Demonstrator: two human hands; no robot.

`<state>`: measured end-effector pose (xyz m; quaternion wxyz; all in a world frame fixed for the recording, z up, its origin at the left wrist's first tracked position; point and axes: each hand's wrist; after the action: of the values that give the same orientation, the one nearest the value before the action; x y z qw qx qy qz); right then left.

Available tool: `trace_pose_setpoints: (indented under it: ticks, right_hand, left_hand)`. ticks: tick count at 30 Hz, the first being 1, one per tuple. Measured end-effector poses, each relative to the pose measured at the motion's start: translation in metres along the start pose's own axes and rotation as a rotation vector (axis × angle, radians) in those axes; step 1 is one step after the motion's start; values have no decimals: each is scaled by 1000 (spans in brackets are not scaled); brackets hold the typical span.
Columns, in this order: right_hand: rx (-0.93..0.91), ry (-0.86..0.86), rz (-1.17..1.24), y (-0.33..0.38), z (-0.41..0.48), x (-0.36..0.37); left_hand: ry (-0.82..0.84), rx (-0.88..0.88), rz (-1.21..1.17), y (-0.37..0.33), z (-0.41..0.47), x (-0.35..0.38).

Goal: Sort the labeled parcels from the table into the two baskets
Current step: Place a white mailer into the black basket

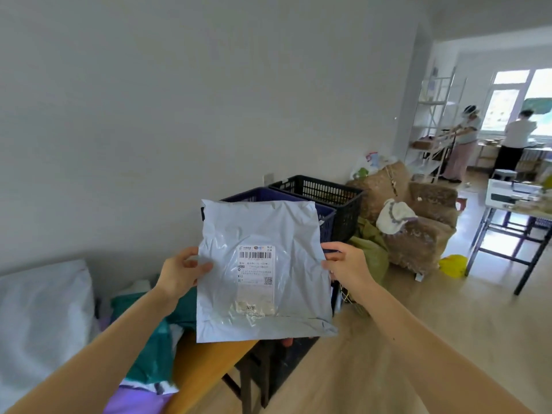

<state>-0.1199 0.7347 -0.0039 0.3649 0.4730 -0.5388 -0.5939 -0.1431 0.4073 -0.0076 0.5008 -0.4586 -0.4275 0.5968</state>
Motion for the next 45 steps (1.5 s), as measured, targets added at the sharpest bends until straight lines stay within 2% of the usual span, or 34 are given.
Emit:
trace_pose_setpoints:
  ticks: [8,16,21,29,35,45]
  right_hand:
    - [19,-12,-47,-34,74,-106]
    - [76,-30,-2,-58,151,-174]
    - [82,-55,1,-66,213,-198]
    - [45,-94,-53,-58,363,-233]
    - [25,-68,-138,-60,457,-245]
    - [30,42,-98,-56,589,-263]
  left_hand:
    - [23,-19,1,4,24,125]
    - [84,-25,17,9,87,223]
    - [81,-42,12,27,146,277]
    - [81,-81,-55,56,263,357]
    - [61,-111,-75,69,333,399]
    - [-56,-155,-60,78,408,465]
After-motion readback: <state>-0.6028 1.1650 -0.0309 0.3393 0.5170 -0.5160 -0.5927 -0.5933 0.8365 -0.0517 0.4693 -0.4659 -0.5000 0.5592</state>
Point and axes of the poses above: each hand's wrist, its own z-axis towards the middle knuckle, its own x-axis out of the palm, y = z × x, and after that the axes turned 11 degrees about x, right-handed
